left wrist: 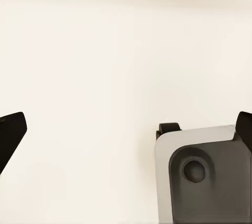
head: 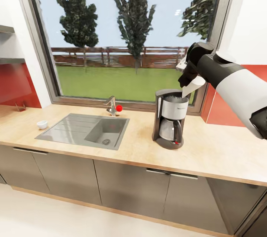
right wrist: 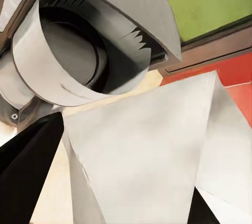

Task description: Set up a coffee station on the kitchen countertop: keep the coffee maker on the countertop, move the bottle of coffee from the kitchen shelf to the counter next to the coffee maker, place a paper coffee filter on top of the coffee maker, put the saucer next to the coffee maker with the coffee cup on the saucer, and place the electric kettle next to the coffee maker.

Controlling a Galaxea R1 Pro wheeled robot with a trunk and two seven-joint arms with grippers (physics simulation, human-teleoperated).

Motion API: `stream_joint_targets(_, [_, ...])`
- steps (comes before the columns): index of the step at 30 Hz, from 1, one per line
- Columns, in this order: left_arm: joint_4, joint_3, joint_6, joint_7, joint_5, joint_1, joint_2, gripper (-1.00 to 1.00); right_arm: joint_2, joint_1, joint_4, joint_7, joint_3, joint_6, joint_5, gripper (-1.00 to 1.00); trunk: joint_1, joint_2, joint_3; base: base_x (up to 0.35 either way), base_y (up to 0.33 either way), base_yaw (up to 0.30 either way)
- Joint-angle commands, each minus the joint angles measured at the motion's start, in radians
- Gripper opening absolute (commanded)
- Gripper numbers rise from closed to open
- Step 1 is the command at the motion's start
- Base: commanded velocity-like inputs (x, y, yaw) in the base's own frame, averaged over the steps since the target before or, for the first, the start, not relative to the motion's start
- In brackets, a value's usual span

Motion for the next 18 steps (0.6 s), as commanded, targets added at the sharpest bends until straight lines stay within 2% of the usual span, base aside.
stream_joint_targets(1, [0.003, -0.001, -0.002, 0.000, 0.002, 0.001, 0.000, 1.00, 0.004, 0.005, -0.003, 0.011, 0.011, 0.001, 0.010, -1.00, 0.000, -0.002, -0.001, 0.000, 0.000, 0.000])
stream_joint_targets(3, [0.003, -0.002, -0.002, 0.001, 0.002, 0.001, 0.000, 1.00, 0.006, 0.016, -0.004, 0.011, 0.022, 0.001, 0.011, -1.00, 0.000, -0.002, -0.001, 0.000, 0.000, 0.000])
stream_joint_targets(7, [0.010, -0.002, -0.001, 0.004, 0.004, 0.005, 0.001, 1.00, 0.023, 0.005, -0.008, 0.011, 0.005, 0.001, 0.012, -1.00, 0.000, -0.002, -0.001, 0.033, 0.000, 0.000])
stream_joint_targets(10, [0.026, -0.004, 0.000, 0.003, 0.003, 0.007, 0.000, 1.00, 0.039, -0.001, -0.007, 0.011, 0.000, 0.001, 0.012, -1.00, 0.000, -0.002, -0.001, 0.190, 0.018, 0.000])
stream_joint_targets(13, [0.031, -0.004, 0.000, 0.003, 0.003, 0.007, 0.000, 1.00, 0.044, -0.002, -0.006, 0.011, -0.001, 0.001, 0.013, -1.00, 0.000, -0.002, -0.001, 0.233, 0.050, 0.000])
stream_joint_targets(18, [0.033, -0.004, -0.002, 0.003, 0.003, 0.007, 0.000, 1.00, 0.046, -0.002, -0.005, 0.011, -0.001, 0.001, 0.013, -1.00, 0.000, -0.002, -0.001, 0.061, 0.013, 0.000])
